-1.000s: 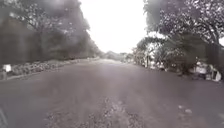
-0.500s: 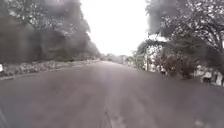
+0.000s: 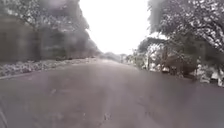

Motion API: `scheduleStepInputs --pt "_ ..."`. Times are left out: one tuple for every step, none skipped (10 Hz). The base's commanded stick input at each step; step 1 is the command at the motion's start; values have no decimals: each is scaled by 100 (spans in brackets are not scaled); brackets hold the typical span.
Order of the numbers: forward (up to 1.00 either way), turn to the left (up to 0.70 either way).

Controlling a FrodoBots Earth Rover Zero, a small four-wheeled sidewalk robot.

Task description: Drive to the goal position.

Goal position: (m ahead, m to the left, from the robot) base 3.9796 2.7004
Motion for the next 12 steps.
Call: scheduleStepInputs --pt "70 0" --pt "70 0" --pt "70 0" --pt "70 0" --pt "70 0" --pt "70 0" --pt "70 0" --pt "70 0" --pt "70 0" --pt "70 0" --pt "70 0" --pt "70 0"
